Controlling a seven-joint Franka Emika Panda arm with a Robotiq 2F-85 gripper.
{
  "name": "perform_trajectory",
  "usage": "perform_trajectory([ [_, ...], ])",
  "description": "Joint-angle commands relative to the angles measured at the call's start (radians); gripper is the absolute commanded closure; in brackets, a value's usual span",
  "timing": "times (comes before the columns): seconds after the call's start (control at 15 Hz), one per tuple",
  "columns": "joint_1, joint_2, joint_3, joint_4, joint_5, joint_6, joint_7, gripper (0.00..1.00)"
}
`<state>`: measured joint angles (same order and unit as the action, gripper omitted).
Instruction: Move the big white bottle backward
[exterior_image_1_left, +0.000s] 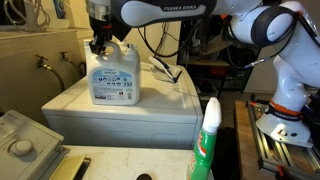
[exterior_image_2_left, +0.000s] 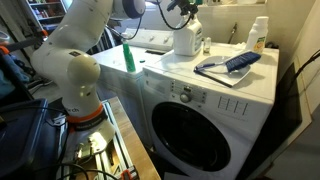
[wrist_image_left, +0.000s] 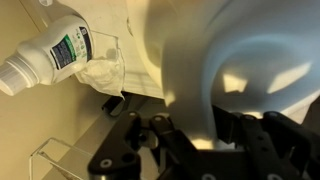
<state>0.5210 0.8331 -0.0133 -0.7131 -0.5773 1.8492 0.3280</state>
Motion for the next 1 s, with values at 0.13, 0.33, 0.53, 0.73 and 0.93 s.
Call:
perform_trajectory([
  [0.13,-0.003,0.025,-0.001,0.044,0.018,-0.01,-0.014,0.96],
  [0.33,-0.02,0.041,0.004,0.052,0.039,0.08,0.118,0.95],
  [0.53,-0.022,0.05,0.009,0.07,0.05,0.108,0.223,0.93],
  [0.73,-0.016,0.062,0.009,0.086,0.041,0.159,0.279,0.94],
  [0.93,-0.011,0.074,0.007,0.104,0.037,0.192,0.31,0.94],
])
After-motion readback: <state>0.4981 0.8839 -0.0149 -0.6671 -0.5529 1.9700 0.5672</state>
